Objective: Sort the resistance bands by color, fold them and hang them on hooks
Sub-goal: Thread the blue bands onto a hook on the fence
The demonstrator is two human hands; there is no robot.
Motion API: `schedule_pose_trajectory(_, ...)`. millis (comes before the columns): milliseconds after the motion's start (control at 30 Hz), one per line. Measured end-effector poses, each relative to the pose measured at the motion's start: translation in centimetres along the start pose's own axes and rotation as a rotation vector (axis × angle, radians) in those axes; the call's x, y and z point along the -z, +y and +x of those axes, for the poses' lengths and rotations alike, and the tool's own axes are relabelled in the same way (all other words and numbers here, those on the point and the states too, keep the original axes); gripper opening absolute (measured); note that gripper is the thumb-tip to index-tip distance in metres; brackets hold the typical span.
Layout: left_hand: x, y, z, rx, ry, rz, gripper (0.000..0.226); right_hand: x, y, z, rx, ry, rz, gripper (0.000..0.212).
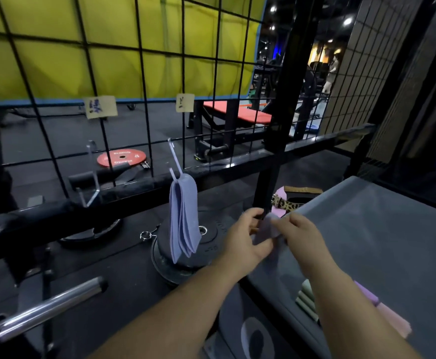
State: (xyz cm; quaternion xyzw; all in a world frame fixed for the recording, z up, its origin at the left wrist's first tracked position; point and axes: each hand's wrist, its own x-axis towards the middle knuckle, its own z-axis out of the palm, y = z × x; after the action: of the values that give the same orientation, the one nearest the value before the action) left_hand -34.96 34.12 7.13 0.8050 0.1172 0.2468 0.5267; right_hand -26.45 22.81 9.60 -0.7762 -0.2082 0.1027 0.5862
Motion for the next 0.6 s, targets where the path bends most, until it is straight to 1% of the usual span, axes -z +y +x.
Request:
schedule_pose_trajectory(67,1.1,0.6,-0.4,-0.007,0.018,0.016,0.047,-0.5,-0.5,-0.4,-0.016,-0.064,0.146,0.033)
schedule_pose_trajectory(167,2.6,1.2,-1.1,-0.034,0.061,0.047,0.034,-1.2,-1.6,-1.1,0.02,-0.178,0.332,0.041)
schedule_pose_trajectory(200,3.0,1.5,-1.4,-0.042,0.084,0.043,0.031,-1.4,-1.9,-1.3,0.052,-0.217,0.368,0.05)
schedule_pose_trajectory(267,3.7,2.2,-1.8,-0.056,0.139,0.035,0.028,-1.7,-2.4,-1.5,0.123,-0.278,0.379,0.074)
schedule_pose_trajectory(300,4.0,2.6,-2.0,-0.059,0.162,0.025,0.027,-1.8,-2.6,-1.6,0.152,-0.304,0.371,0.079)
schedule_pose_trajectory(333,4.4,2.8,-2.1,-0.06,0.181,0.014,0.026,-2.0,-2.7,-1.7,0.177,-0.335,0.371,0.078)
schedule_pose_trajectory(400,5.1,3.6,-2.6,-0.056,0.204,-0.008,0.023,-2.2,-3.1,-1.8,0.195,-0.378,0.386,0.067)
schedule_pose_trajectory(500,6.4,4.7,-3.4,-0.056,0.195,-0.059,0.018,-2.4,-3.9,-2.0,0.214,-0.422,0.363,0.055)
schedule_pose_trajectory(567,7.3,5.2,-4.0,-0.074,0.197,-0.083,0.017,-2.6,-4.3,-2.1,0.223,-0.471,0.396,0.041)
schedule_pose_trajectory(600,7.7,5.4,-4.2,-0.084,0.199,-0.091,0.018,-2.8,-4.4,-2.1,0.221,-0.494,0.425,0.038)
